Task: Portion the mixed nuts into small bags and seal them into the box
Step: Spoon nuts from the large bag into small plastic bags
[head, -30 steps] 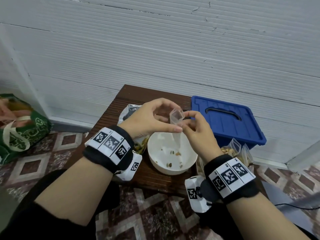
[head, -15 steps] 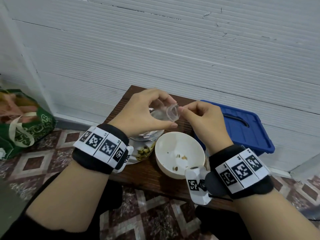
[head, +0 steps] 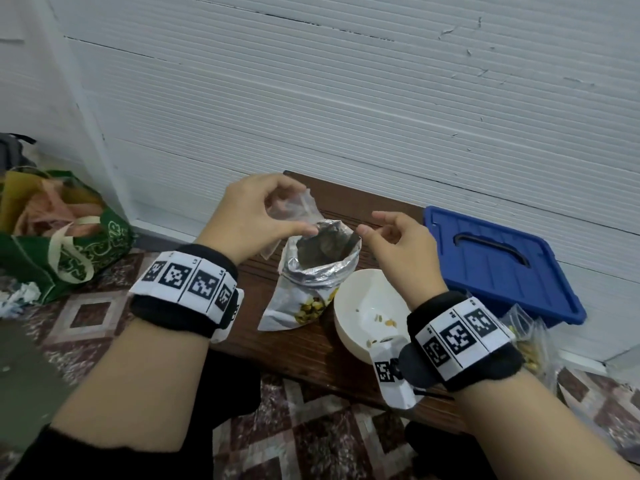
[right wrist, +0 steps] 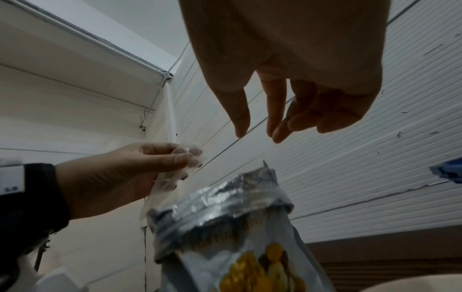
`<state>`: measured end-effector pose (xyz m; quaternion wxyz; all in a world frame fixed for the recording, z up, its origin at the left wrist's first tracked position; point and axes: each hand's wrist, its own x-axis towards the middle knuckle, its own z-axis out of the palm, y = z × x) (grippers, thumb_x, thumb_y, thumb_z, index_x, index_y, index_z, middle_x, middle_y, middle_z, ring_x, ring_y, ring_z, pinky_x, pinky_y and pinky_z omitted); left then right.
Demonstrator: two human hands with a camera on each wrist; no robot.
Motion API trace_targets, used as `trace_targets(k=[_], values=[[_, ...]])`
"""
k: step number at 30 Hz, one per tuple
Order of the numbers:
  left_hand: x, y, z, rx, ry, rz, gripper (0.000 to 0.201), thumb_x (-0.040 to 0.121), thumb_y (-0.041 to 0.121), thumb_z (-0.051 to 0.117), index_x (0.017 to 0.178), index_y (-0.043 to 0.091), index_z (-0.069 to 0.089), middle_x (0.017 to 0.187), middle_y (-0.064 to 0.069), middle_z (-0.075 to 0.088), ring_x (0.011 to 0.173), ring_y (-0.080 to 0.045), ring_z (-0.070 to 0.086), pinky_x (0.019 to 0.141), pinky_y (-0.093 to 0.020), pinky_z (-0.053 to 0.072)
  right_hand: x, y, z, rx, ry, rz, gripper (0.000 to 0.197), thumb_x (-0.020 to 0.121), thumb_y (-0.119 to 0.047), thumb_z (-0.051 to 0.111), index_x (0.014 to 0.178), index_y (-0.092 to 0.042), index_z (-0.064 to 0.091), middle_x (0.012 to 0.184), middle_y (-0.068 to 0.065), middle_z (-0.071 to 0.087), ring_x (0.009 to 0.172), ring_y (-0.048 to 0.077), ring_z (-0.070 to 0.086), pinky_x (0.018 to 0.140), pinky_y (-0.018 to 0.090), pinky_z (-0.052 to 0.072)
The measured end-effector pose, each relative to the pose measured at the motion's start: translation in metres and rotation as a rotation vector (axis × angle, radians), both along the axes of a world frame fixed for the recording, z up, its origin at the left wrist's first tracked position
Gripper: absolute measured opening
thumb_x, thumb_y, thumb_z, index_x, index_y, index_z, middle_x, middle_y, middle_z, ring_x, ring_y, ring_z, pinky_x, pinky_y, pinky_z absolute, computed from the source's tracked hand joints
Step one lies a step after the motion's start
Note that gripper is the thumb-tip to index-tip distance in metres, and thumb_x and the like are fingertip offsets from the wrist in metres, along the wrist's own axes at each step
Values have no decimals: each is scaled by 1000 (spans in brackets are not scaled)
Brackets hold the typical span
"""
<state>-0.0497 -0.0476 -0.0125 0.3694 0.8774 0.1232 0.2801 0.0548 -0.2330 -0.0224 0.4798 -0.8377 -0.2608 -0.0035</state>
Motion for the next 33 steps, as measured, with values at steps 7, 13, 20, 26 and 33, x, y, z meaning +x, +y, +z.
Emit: trace_targets(k=[7,13,20,26,33], values=[[4,3,-23,-177,188,-104,51,55,37,89,100,29,66,102,16,65,97,1,61,90,-22,51,-1,13,-14,-136,-145,0,4,84,-24,71,81,-21,71,80,-9,64,80,8,59,84,39,51],[5,-5,-24,-126,207,-208,53,54,37,90,102,30,67,102,17,67,95,9,59,87,-14,48,-9,10,-24,-297,-254,121,12,88,-34,63,76,-31,62,71,-11,61,89,25,57,89,41,41],[3,-11,-23,-93,212,-256,53,54,37,91,101,30,68,101,15,67,94,6,59,81,-8,46,-19,-4,-26,-405,-462,72,12,92,-25,58,84,-17,64,67,-9,52,85,22,44,74,33,19],[5,-16,-24,-72,236,-259,53,55,38,90,103,33,67,102,16,68,96,9,59,81,-8,44,-21,-2,-38,-330,-264,150,14,93,-27,58,79,-22,59,65,-12,44,87,15,38,75,30,17],[3,-17,-22,-77,226,-233,54,55,36,91,103,33,67,100,19,66,91,14,57,74,-4,42,-14,-1,-30,-1,-15,-65,25,92,-24,59,67,-21,55,69,2,65,75,23,61,83,50,48]])
